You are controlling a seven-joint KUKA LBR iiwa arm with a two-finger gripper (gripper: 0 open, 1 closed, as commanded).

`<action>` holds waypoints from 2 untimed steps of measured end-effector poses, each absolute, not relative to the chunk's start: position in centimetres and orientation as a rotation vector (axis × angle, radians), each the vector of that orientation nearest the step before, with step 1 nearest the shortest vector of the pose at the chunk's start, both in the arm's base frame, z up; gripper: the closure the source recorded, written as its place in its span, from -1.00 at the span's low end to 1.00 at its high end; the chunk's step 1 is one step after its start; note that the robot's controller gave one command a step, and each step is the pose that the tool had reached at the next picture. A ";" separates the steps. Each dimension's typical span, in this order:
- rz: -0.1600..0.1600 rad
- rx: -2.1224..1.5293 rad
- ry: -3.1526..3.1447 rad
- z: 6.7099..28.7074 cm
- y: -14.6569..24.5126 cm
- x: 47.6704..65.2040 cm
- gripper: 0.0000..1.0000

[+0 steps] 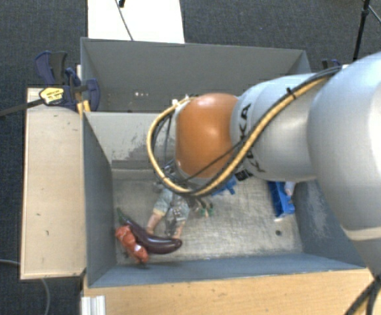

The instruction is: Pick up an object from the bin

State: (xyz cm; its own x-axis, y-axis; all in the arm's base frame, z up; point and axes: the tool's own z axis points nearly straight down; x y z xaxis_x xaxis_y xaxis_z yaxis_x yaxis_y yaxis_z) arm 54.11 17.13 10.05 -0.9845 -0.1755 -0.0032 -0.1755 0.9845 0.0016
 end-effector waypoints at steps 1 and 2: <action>0.002 -0.396 3.114 8.5 17.1 54.2 -1.00; 0.007 -0.221 3.133 7.3 16.0 54.2 1.00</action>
Offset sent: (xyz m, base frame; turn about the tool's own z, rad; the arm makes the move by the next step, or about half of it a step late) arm -0.0005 -0.0142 -0.0305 0.0370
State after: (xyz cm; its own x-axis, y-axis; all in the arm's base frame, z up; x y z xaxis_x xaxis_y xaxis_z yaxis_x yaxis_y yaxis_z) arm 54.16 15.97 7.26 -0.9901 -0.1401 -0.0015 -0.1401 0.9901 0.0041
